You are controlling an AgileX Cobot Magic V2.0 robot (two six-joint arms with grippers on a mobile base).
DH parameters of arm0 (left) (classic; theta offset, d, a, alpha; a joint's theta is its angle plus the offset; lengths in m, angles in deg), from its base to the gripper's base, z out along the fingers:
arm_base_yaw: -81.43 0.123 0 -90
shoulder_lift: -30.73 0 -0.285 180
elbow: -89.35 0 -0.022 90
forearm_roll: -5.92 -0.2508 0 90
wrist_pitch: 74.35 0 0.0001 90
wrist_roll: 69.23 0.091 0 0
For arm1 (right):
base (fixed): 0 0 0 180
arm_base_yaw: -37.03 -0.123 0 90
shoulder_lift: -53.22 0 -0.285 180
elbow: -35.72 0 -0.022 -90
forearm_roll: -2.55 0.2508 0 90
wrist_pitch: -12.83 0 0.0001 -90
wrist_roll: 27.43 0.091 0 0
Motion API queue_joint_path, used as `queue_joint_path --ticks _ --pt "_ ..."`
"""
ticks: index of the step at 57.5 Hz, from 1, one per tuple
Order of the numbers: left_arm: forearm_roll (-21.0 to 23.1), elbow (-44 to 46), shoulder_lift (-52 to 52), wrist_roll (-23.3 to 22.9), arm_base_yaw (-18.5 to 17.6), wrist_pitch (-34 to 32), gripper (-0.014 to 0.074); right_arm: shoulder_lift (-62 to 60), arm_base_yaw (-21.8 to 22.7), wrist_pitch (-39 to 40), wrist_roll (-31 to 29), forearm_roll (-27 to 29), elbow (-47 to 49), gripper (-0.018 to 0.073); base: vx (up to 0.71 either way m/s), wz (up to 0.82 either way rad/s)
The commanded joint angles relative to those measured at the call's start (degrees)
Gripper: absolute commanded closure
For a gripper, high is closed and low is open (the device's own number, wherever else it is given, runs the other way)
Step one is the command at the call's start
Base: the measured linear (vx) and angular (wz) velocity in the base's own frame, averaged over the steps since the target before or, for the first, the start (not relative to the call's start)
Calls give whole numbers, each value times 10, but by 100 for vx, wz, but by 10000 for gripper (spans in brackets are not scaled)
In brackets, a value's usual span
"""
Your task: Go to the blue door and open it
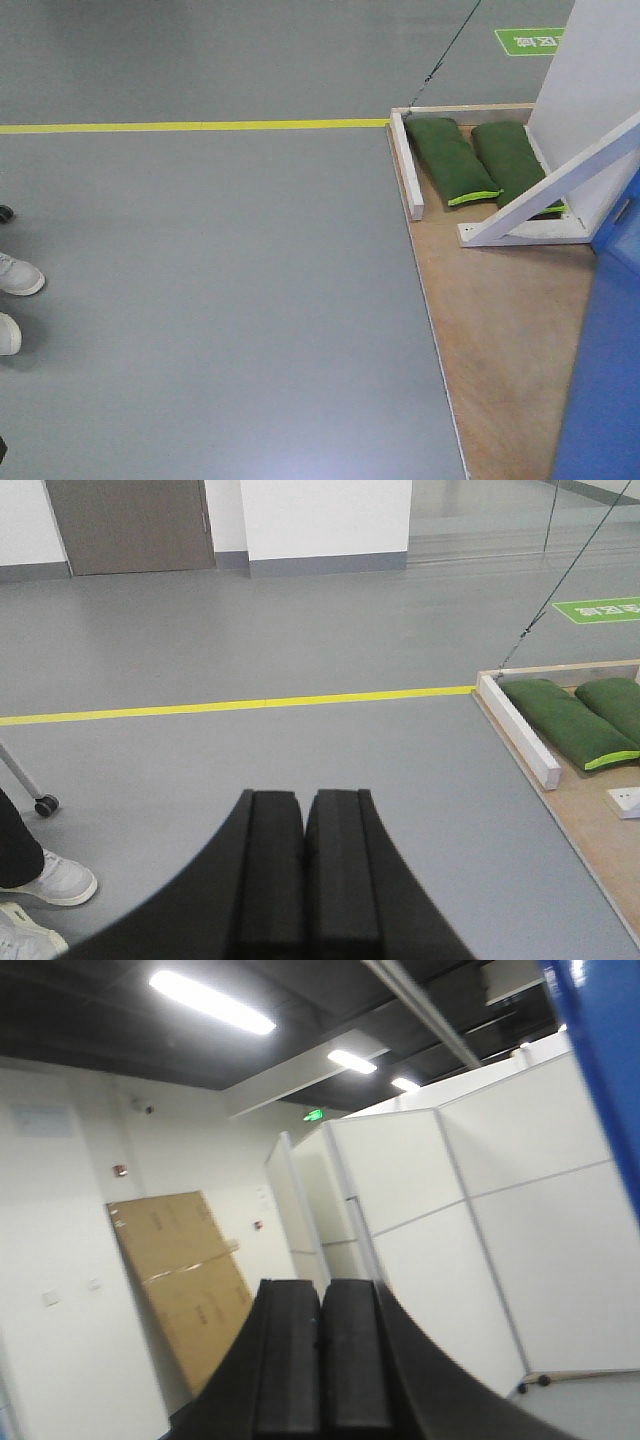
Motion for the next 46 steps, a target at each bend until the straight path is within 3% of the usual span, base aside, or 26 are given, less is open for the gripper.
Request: queue_joint_path --ticks 1,46 --pt "2 15 -7 -4 -4 -49 524 -37 -40 42 -4 -25 21 547 0 0" --pt "2 15 -7 -4 -4 -49 524 -56 -402 -41 -4 -25 21 547 0 0"
